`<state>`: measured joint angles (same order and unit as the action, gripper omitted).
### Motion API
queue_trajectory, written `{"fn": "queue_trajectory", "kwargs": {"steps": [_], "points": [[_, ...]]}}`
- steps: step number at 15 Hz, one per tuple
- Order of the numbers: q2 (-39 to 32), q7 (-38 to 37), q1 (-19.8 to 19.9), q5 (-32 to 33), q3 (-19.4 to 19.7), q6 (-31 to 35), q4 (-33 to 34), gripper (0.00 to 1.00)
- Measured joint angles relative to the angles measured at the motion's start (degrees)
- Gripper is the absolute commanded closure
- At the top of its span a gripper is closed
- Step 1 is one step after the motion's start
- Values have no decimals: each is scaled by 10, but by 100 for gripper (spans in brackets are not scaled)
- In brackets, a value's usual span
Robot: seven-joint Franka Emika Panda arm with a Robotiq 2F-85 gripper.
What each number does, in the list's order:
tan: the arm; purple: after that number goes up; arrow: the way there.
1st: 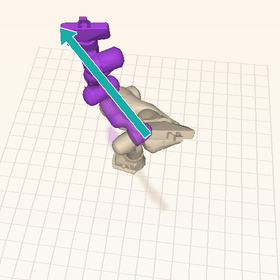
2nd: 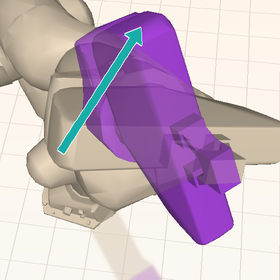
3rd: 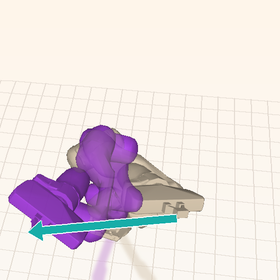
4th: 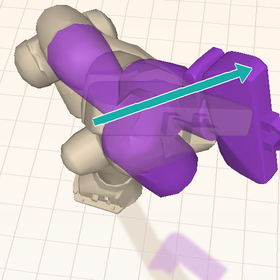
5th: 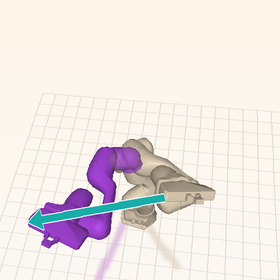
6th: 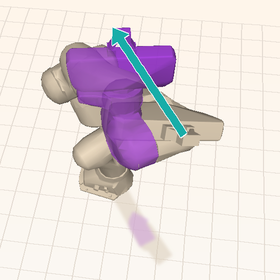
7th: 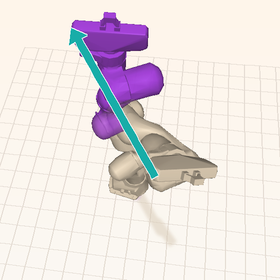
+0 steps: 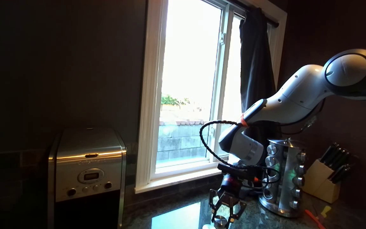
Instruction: Remove one bottle from the rack
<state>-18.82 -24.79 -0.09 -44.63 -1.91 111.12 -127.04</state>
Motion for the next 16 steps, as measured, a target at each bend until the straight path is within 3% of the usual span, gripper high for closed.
{"fn": "queue_trajectory", "kwargs": {"steps": [11,12,13,16], "points": [[-10,0,-18,-5,0,1,5,74],[-10,0,-19,-5,0,1,5,25],[-11,0,-20,-5,0,1,6,24],[-11,0,-22,-5,0,1,8,3]]}}
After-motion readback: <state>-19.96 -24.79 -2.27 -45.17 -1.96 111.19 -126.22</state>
